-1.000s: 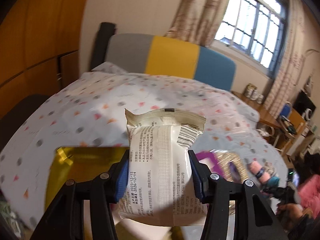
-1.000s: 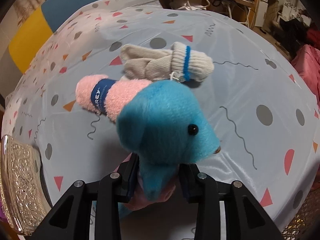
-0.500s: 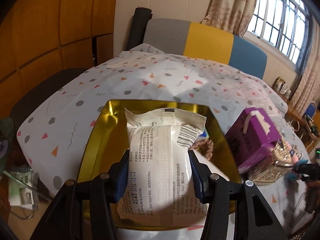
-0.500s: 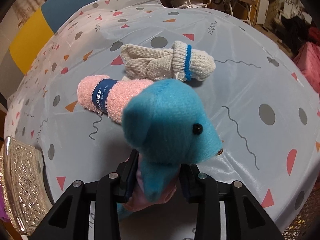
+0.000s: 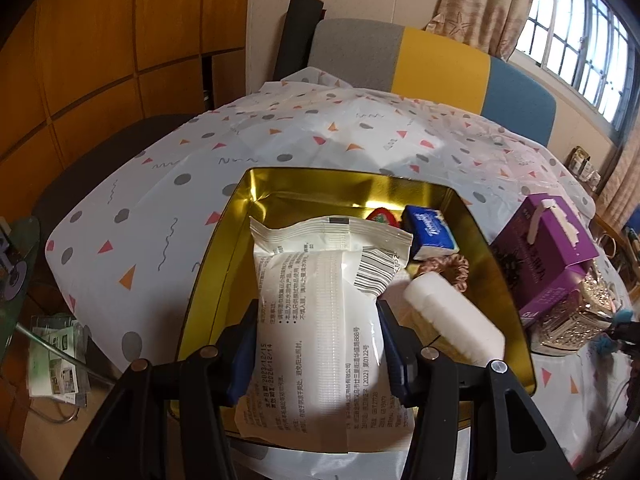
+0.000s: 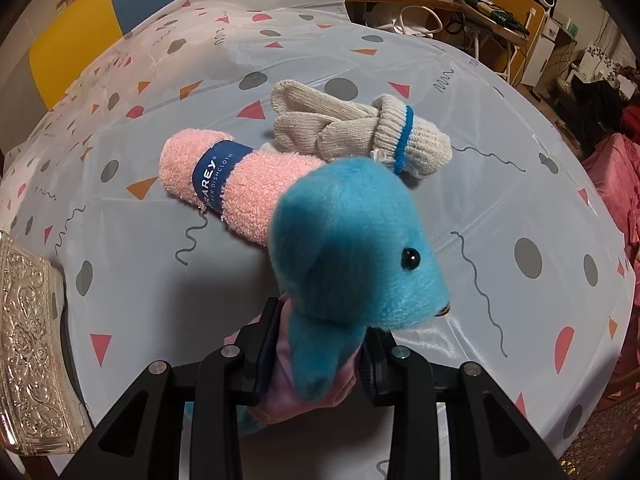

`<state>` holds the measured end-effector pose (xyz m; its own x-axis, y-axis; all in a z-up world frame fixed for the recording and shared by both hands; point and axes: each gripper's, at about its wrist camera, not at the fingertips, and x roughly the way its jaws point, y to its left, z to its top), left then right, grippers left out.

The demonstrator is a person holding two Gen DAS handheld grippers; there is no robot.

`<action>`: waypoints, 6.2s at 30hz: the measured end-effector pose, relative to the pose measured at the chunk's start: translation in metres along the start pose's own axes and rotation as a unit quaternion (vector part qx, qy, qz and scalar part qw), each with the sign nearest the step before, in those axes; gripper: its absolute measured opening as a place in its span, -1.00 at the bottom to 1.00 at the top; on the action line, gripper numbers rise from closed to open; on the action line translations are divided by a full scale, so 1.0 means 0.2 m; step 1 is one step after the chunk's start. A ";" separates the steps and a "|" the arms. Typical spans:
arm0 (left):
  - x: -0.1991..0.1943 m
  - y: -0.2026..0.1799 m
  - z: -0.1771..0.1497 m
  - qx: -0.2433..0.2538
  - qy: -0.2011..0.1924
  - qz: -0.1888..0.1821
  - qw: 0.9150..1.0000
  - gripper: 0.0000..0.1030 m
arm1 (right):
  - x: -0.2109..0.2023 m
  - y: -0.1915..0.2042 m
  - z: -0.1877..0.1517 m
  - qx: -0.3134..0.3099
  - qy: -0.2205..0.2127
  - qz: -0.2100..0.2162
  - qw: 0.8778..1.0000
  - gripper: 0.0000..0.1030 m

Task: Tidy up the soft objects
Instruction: 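Lower the white packet into the gold tray and open the left gripper, then lift the blue plush toy with the right gripper and carry it toward the gold tray, then lower the blue plush toy into the gold tray and open the right gripper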

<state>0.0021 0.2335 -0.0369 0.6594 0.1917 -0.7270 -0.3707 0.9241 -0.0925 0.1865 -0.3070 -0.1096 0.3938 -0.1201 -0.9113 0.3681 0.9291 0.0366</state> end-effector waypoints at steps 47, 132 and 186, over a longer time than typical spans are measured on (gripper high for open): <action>0.28 0.11 0.35 -0.046 0.019 0.029 0.998 0.49 | 0.00 0.09 0.00 -0.049 -0.004 -0.019 0.999 -0.38; -0.13 0.03 -0.07 0.006 -0.013 -0.005 1.000 0.57 | -0.92 1.74 -0.80 -0.430 -0.040 0.362 0.826 -0.47; -0.23 0.10 -0.04 -0.002 -0.036 0.021 0.999 0.59 | -0.97 1.55 -1.02 -0.470 -0.102 0.345 0.806 -0.22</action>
<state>-0.0412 0.2407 -0.0116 0.6883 0.2530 -0.6799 -0.4013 0.9135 -0.0663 0.0524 0.0748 -0.0058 0.3971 0.5719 -0.7177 -0.7600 0.6434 0.0922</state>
